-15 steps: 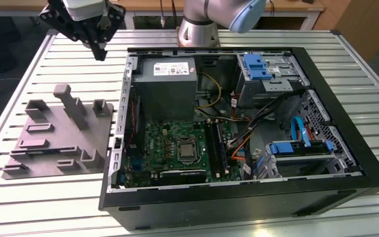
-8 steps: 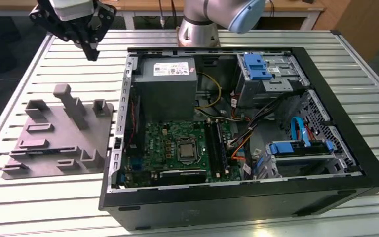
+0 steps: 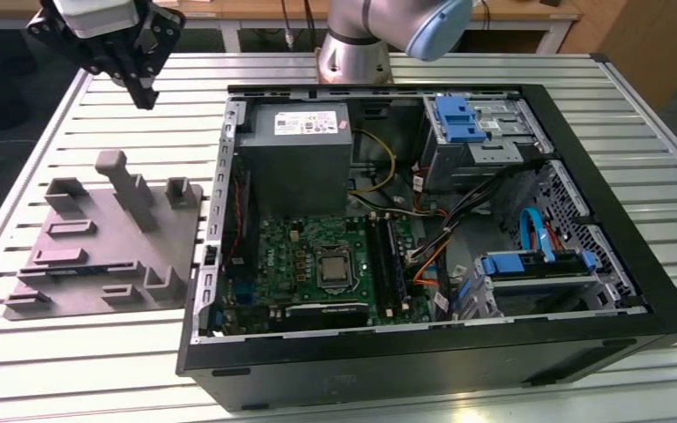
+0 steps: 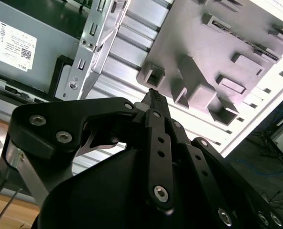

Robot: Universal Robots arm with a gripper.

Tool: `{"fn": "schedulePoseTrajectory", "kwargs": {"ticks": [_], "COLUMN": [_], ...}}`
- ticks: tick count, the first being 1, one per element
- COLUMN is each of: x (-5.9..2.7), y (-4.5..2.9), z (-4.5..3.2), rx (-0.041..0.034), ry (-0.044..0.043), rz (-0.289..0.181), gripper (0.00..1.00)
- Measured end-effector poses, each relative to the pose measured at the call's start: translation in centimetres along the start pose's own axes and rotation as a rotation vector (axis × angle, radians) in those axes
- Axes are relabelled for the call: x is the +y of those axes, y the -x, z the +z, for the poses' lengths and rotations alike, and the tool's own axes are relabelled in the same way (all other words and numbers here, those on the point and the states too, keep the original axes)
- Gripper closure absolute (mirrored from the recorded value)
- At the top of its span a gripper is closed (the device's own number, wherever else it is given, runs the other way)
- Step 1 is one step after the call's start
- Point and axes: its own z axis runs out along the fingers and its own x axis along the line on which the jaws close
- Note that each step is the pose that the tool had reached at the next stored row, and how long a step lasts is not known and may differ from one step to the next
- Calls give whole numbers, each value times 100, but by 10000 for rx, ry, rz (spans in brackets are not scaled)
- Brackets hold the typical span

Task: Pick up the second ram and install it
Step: 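Reach for the second ram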

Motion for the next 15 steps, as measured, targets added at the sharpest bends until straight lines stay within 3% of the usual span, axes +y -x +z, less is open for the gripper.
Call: {"fn": "schedulePoseTrajectory", "kwargs": {"ticks": [15], "x": [-46], "y": [-283], "z": [-1], "rx": [-1], "ry": [0], "rz": [0], "gripper": [89]}}
